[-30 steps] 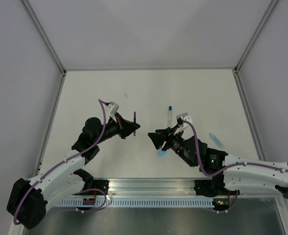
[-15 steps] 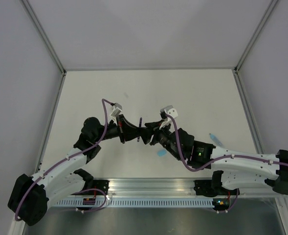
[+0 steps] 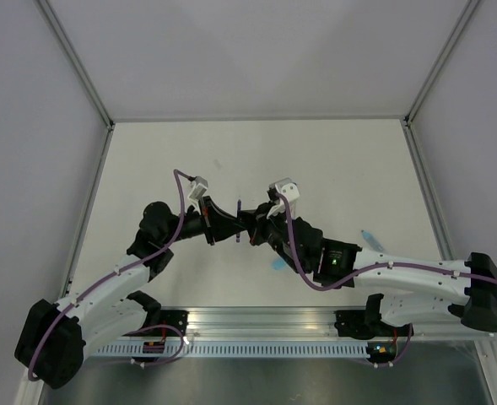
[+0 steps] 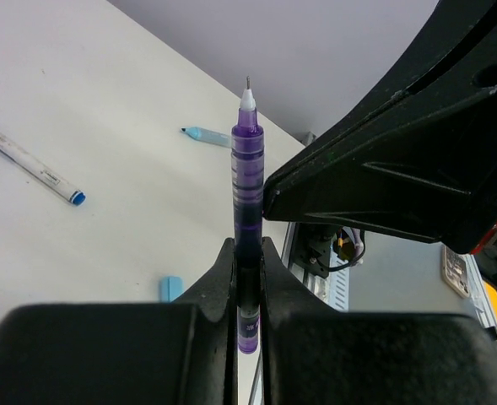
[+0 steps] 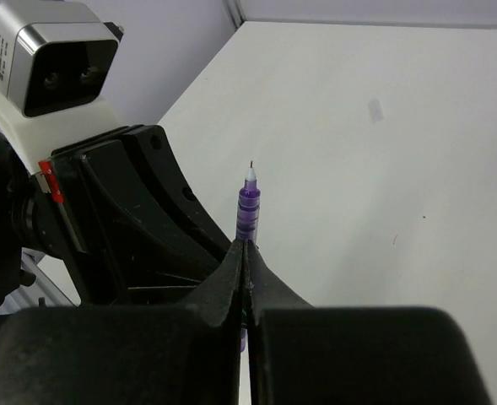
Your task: Insert the pens into the pen caps
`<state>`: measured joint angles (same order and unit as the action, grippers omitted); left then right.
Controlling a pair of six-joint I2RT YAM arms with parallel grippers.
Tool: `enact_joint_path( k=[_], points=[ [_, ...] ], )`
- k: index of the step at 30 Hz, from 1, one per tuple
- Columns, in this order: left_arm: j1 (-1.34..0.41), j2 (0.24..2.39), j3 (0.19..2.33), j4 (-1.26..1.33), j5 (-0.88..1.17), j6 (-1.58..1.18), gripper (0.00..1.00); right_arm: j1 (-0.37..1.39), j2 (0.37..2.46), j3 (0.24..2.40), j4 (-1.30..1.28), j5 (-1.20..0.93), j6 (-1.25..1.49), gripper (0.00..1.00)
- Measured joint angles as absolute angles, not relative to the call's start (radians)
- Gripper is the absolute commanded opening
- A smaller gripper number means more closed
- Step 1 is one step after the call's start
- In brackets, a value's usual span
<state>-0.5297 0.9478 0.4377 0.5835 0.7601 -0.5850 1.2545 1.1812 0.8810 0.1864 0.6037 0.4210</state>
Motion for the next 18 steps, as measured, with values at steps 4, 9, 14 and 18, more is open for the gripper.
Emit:
enact_joint_path(
  k=[4,9,14,18],
  points=[
    [-0.533,0.949,0.436,0.585,0.762,-0.587,0.02,1.252,1.173,0.881,0.187,0.607,0.422,0.0],
    [-0.541,0.949,0.436,0.585,0.765,-0.587,0.02,1.245,1.159,0.881,0.187,0.602,0.422,0.0],
    [-0.544,0.949,0.436,0.587,0.784,-0.588,0.02,1.238,1.152,0.878,0.194,0.589,0.423,0.3],
    [-0.551,0.945,0.436,0.596,0.811,-0.588,0.02,1.232,1.153,0.872,0.204,0.581,0.422,0.31]
  ],
)
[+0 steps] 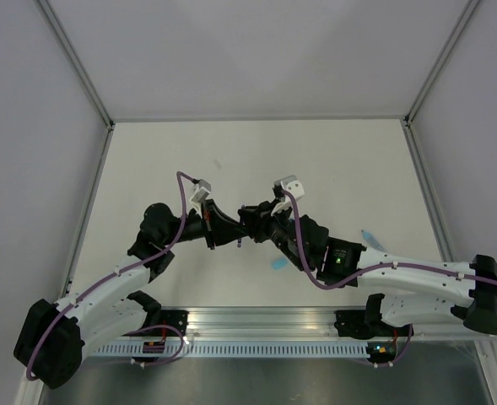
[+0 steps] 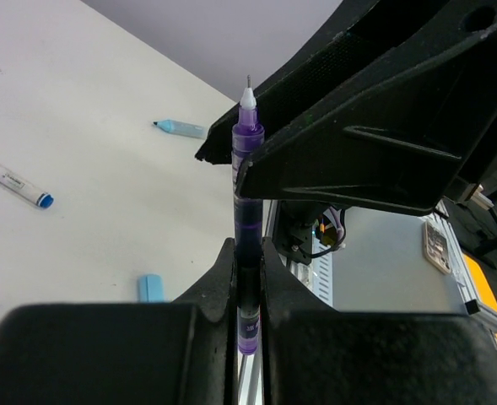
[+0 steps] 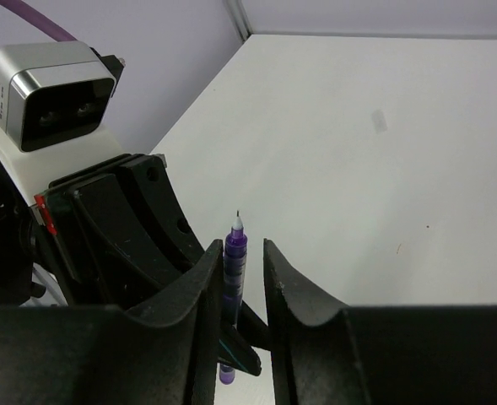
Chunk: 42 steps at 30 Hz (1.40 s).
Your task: Insert the pens into the pen caps
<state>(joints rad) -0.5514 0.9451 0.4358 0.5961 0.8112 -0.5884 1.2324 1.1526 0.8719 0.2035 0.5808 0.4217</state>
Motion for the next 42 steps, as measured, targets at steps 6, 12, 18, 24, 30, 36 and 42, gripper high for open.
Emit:
enact_joint_path(
  k=[6,12,18,24,30,36,42],
  points=[
    [-0.551,0.942,0.435,0.617,0.834,-0.598,0.02,1.232,1.168,0.872,0.231,0.555,0.427,0.14],
    [-0.549,0.937,0.425,0.624,0.835,-0.599,0.2,1.232,1.177,0.872,0.239,0.551,0.441,0.0],
    [-0.551,0.936,0.425,0.625,0.84,-0.603,0.29,1.222,1.17,0.872,0.224,0.543,0.445,0.0],
    [-0.552,0.936,0.425,0.631,0.844,-0.603,0.34,1.212,1.144,0.872,0.209,0.547,0.445,0.0],
    [-0.552,0.935,0.425,0.631,0.849,-0.604,0.37,1.207,1.14,0.872,0.207,0.552,0.446,0.0],
    [-0.552,0.937,0.425,0.632,0.849,-0.604,0.35,1.206,1.131,0.872,0.213,0.558,0.455,0.0],
    [-0.552,0.945,0.425,0.639,0.849,-0.615,0.02,1.206,1.129,0.872,0.224,0.56,0.467,0.0]
  ],
)
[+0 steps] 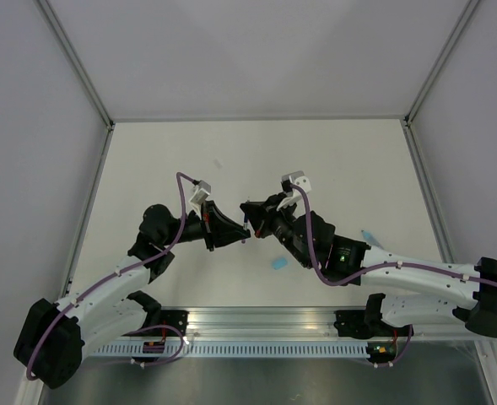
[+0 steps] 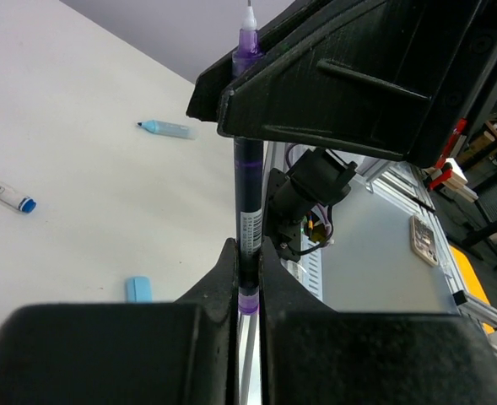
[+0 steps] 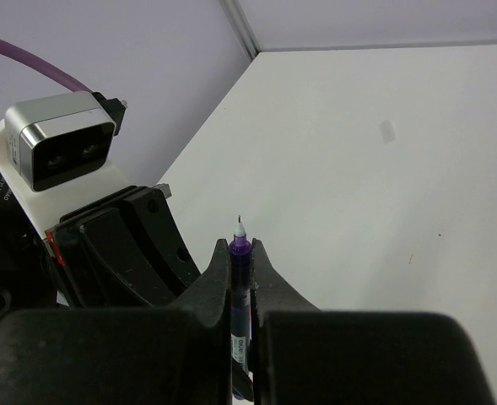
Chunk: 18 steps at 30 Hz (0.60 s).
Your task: Insert the pens into the pen caps
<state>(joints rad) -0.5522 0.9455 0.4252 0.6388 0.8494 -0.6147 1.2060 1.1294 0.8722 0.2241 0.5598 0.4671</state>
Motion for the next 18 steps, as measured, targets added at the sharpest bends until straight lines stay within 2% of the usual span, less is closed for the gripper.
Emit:
enact_joint_path(
  k=[3,4,6,9,14,15,18],
  points=[
    [-0.552,0.945,0.425,0.642,0.849,-0.614,0.02,1.206,1.129,0.872,0.225,0.555,0.47,0.19],
    [-0.552,0.945,0.425,0.643,0.849,-0.614,0.02,1.206,1.129,0.872,0.226,0.55,0.469,0.31],
    [-0.552,0.941,0.425,0.643,0.85,-0.615,0.02,1.205,1.129,0.872,0.229,0.525,0.463,0.37],
    [-0.552,0.925,0.424,0.648,0.85,-0.615,0.02,1.204,1.126,0.857,0.233,0.479,0.451,0.37],
    [-0.552,0.913,0.418,0.66,0.85,-0.615,0.02,1.205,1.107,0.772,0.272,0.422,0.465,0.32],
    [-0.553,0.913,0.414,0.658,0.851,-0.616,0.02,1.205,1.103,0.759,0.284,0.414,0.468,0.25],
    [-0.554,0.913,0.406,0.658,0.851,-0.617,0.02,1.207,1.102,0.736,0.323,0.395,0.479,0.18]
  ],
)
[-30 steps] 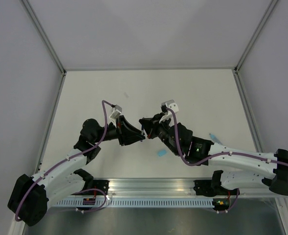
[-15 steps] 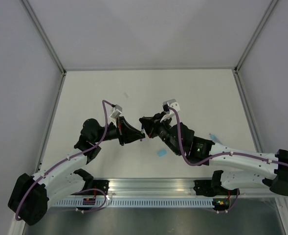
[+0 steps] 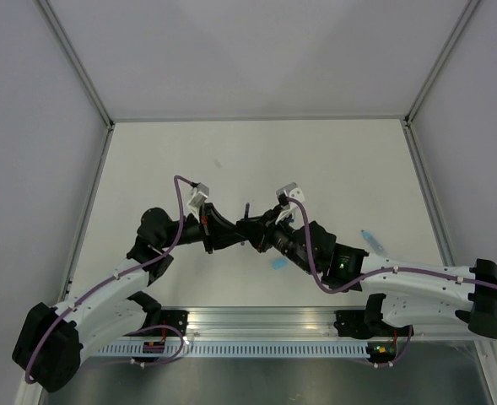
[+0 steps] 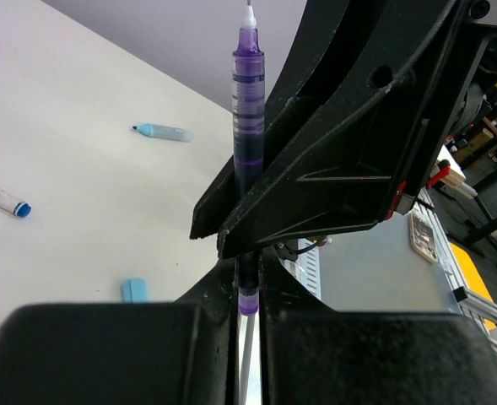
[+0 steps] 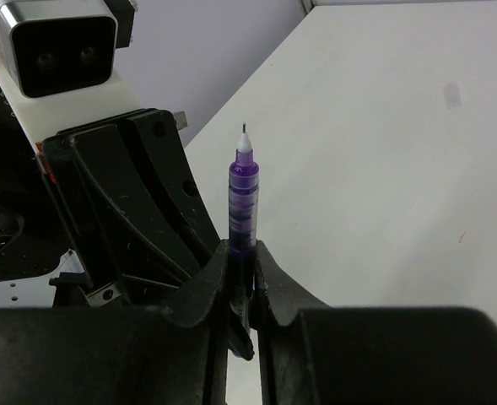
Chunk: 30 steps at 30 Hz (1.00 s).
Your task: Insert the pens into the pen caps
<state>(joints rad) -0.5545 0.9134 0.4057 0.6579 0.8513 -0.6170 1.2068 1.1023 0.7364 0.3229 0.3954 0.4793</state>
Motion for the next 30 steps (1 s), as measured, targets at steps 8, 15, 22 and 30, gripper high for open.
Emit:
enact_joint_path(
  k=[8,15,22,30],
  points=[
    [-0.554,0.914,0.404,0.662,0.857,-0.617,0.64,1.207,1.102,0.712,0.373,0.389,0.482,0.0],
    [-0.555,0.907,0.448,0.52,0.78,-0.632,0.92,1.08,1.036,0.807,0.142,0.48,0.48,0.0],
    [-0.5,1.109,0.9,0.001,0.31,-0.652,0.9,0.958,0.877,0.903,-0.084,0.549,0.481,0.0],
    [-0.284,1.684,1.474,-0.377,0.072,-0.733,0.8,0.958,0.699,0.723,-0.144,0.49,0.474,0.0]
  ],
)
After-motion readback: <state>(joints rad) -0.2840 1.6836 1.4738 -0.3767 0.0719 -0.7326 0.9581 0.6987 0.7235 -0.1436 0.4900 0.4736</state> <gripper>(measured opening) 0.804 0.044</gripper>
